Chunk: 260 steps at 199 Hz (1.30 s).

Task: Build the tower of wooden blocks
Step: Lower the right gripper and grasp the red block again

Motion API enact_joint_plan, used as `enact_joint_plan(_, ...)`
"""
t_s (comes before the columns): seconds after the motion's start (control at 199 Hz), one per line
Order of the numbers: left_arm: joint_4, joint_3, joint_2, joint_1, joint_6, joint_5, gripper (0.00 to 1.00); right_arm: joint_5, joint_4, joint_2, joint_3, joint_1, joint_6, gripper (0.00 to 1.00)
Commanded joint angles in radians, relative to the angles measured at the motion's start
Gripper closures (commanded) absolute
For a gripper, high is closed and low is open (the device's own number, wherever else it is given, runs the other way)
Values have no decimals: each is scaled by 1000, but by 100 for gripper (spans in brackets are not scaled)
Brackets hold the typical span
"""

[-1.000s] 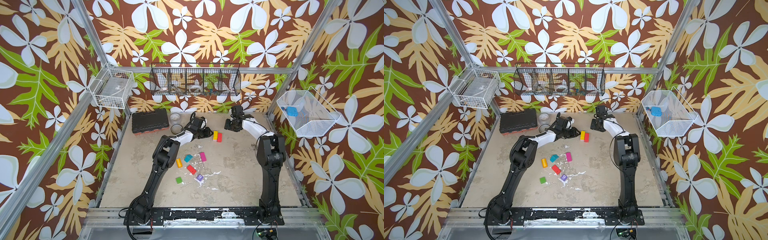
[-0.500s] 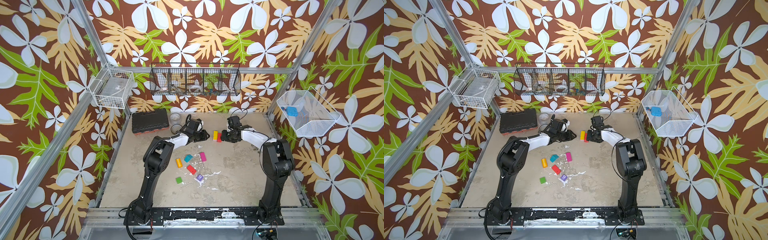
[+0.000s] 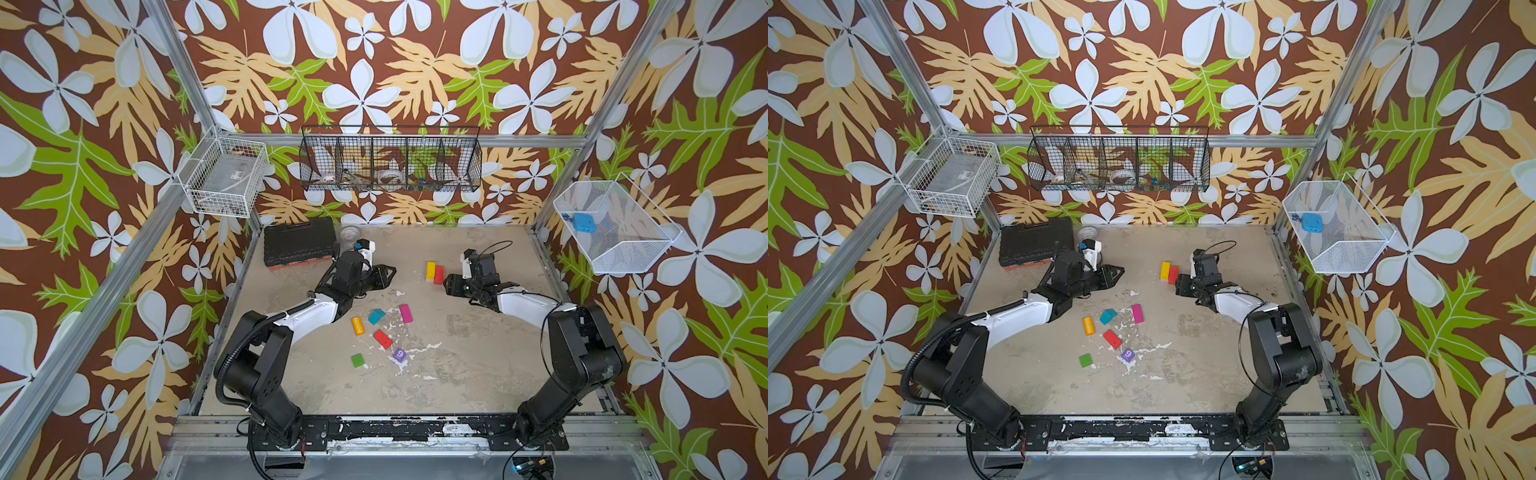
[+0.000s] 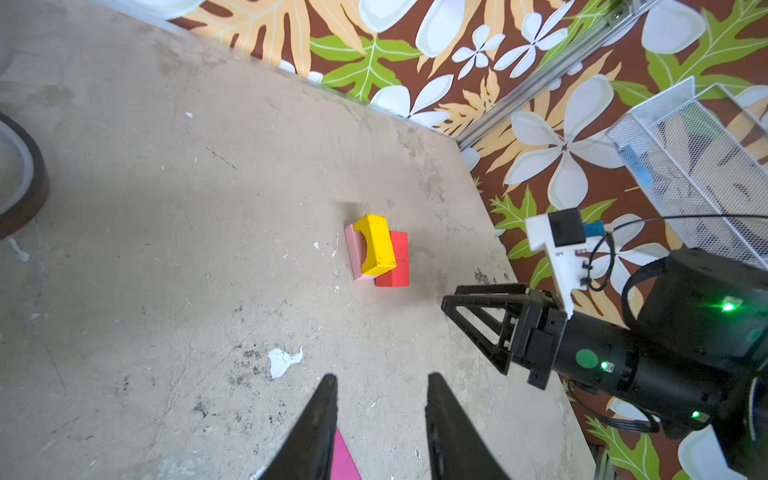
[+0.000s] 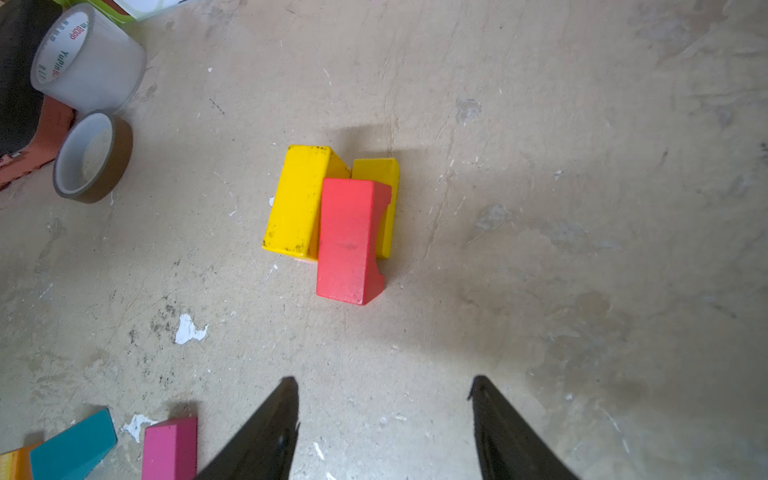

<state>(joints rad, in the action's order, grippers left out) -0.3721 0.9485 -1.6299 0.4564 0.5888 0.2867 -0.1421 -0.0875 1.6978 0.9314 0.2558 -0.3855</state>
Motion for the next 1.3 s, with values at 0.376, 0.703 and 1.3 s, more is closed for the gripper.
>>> enact_joint_plan(0.376,-64,17,-49,-1,4,8,66,-57,-161,167,45,2,49,48)
enact_joint_plan(0.703,-70,32,-76,-1,16,28,67,-59,-161,190,46,4,48,48)
enact_joint_plan(1.3,-71,28,-77,-1,19,31,67,-10,-143,233,79,22,51,56)
